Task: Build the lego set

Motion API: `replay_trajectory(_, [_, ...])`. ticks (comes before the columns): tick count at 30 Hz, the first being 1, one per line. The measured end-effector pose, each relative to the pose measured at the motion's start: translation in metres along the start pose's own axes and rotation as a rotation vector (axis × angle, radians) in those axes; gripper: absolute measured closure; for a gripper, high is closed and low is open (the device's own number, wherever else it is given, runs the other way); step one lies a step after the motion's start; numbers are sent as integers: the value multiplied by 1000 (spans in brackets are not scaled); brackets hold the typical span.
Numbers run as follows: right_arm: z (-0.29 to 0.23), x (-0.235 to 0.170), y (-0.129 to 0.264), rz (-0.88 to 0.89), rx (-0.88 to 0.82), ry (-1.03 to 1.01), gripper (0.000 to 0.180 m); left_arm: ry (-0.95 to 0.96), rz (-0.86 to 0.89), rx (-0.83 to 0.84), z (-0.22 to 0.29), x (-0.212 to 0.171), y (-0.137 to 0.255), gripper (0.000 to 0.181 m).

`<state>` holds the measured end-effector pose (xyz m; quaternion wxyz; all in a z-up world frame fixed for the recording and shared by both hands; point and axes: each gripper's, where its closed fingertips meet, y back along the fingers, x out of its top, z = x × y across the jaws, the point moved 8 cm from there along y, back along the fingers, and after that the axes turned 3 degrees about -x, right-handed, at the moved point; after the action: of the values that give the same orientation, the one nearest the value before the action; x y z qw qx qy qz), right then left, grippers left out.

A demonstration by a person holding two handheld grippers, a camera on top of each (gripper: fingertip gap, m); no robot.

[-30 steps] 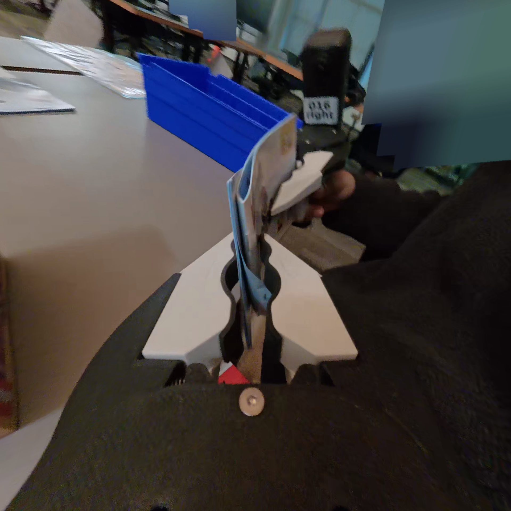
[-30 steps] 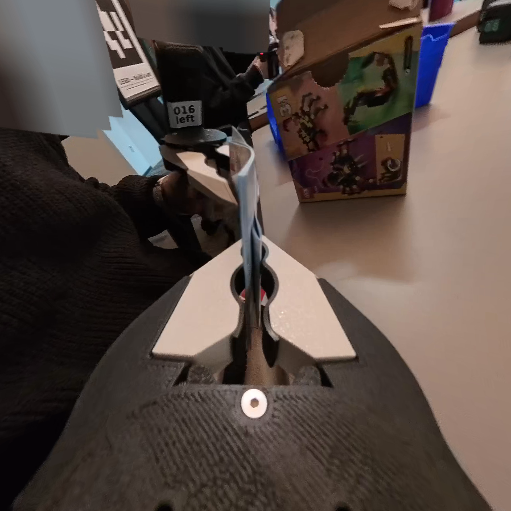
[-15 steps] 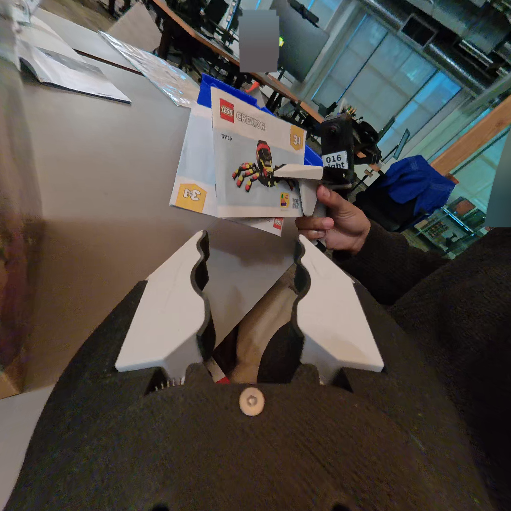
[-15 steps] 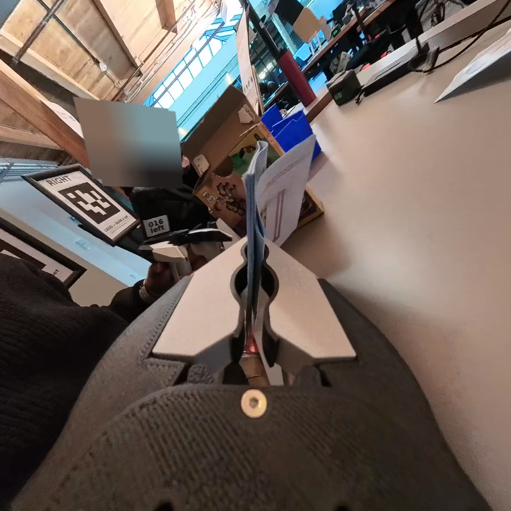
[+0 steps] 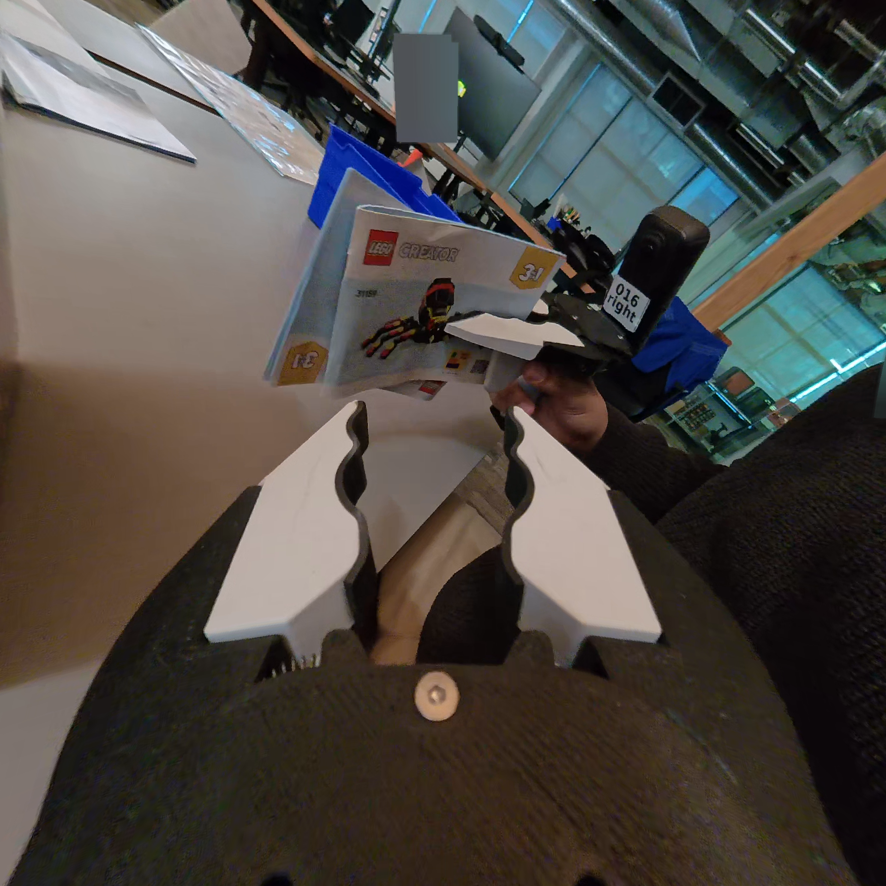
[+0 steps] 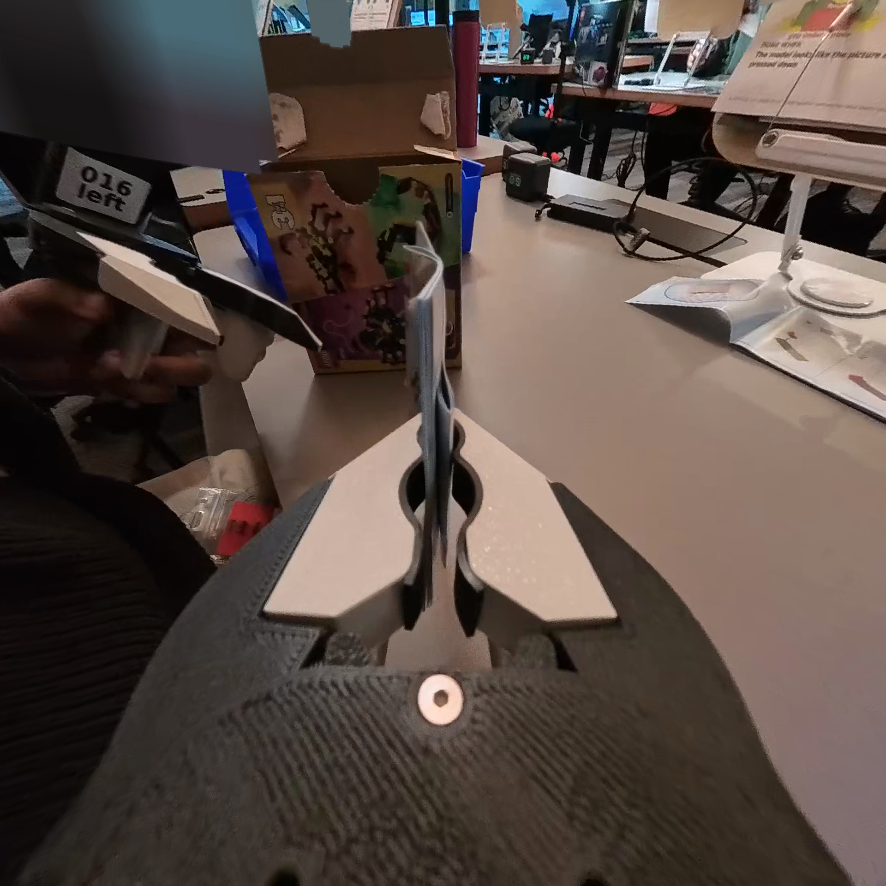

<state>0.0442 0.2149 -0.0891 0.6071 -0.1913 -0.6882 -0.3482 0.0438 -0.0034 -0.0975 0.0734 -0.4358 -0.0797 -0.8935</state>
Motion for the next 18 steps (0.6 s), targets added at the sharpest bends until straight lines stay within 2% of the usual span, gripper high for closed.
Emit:
replay_trajectory(10, [-2, 3, 7, 55, -30, 14, 180, -36, -24, 81, -3, -6, -4, 124])
replay_trajectory(18, [-47, -17, 47, 12, -24, 35, 180, 63, 58, 57, 43, -44, 11, 124])
